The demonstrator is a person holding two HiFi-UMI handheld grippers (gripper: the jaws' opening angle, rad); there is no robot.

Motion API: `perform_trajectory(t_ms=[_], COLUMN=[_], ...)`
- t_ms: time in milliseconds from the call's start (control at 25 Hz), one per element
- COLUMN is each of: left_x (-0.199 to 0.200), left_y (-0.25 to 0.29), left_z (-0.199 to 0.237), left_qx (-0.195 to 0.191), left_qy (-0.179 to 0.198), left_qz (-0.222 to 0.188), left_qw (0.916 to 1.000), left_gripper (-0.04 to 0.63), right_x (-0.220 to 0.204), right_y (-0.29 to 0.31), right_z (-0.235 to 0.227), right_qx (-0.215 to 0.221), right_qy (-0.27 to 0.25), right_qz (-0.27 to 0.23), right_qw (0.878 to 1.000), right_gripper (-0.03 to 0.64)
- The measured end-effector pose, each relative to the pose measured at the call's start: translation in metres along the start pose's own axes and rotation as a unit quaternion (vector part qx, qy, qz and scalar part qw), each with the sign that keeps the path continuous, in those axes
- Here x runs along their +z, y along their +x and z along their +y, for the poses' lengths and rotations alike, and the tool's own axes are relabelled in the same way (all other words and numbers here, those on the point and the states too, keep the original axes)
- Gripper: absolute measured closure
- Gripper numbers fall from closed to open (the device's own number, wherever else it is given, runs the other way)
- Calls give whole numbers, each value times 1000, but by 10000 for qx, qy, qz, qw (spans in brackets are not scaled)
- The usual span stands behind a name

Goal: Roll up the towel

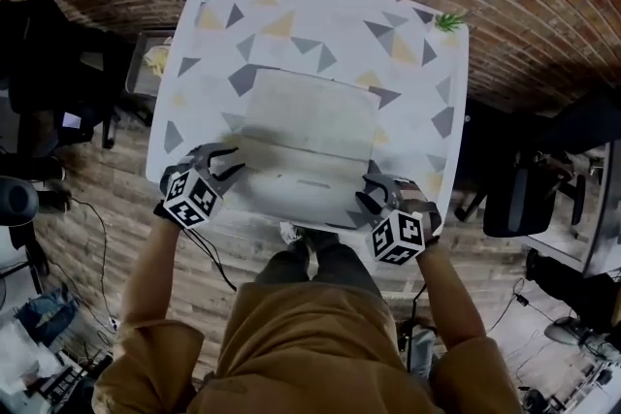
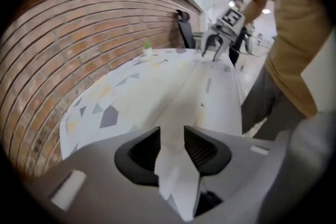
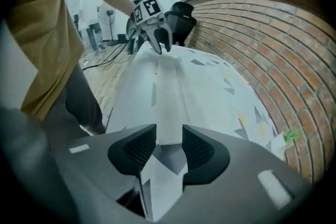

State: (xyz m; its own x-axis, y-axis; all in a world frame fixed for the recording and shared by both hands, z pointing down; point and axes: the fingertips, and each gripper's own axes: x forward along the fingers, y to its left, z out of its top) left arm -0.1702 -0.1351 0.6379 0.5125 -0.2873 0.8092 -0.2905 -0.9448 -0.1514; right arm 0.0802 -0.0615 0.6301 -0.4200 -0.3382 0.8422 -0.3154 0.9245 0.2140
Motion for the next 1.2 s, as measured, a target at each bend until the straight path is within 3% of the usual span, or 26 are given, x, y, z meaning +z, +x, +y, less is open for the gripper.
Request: perform_trajectory(t_ms=[80, 160, 480, 520, 560, 720, 840, 1000, 1200], left_x=[-6, -11, -16, -17, -18, -17, -15, -9, -1], left_y=[12, 21, 26, 26, 26, 23, 11, -11, -22], left_z=[-19, -28, -28, -27, -25, -28, -40, -54, -47], left_qx=[-240, -458, -547, -483, -430, -452, -635, -969, -1546], left_qy=[673, 948, 1179, 1181, 1153, 1011, 888, 523, 47], left_qz=[326, 494, 613, 639, 653, 615, 542, 454, 548], left_qw=[9969, 9932, 9896, 9898, 9902, 9919, 9925, 9929, 9864], left_gripper=[397, 396, 391, 447, 462, 501, 505, 505, 505], right_x=[0, -4, -17, -17, -17, -15, -13, -9, -4], right_y=[10, 18, 26, 26, 26, 23, 13, -6, -14], right_z=[9, 12, 14, 15, 16, 23, 30, 37, 24], right_qx=[132, 213, 289, 279, 275, 189, 238, 596, 1196], right_qy=[-211, -291, -379, -388, -389, -375, -259, 105, 549], right_qz=[105, 241, 499, 508, 512, 466, 386, 207, 36], right_qw=[9996, 9991, 9976, 9976, 9975, 9980, 9986, 9980, 9913], right_gripper=[480, 480, 480, 482, 489, 586, 589, 589, 590])
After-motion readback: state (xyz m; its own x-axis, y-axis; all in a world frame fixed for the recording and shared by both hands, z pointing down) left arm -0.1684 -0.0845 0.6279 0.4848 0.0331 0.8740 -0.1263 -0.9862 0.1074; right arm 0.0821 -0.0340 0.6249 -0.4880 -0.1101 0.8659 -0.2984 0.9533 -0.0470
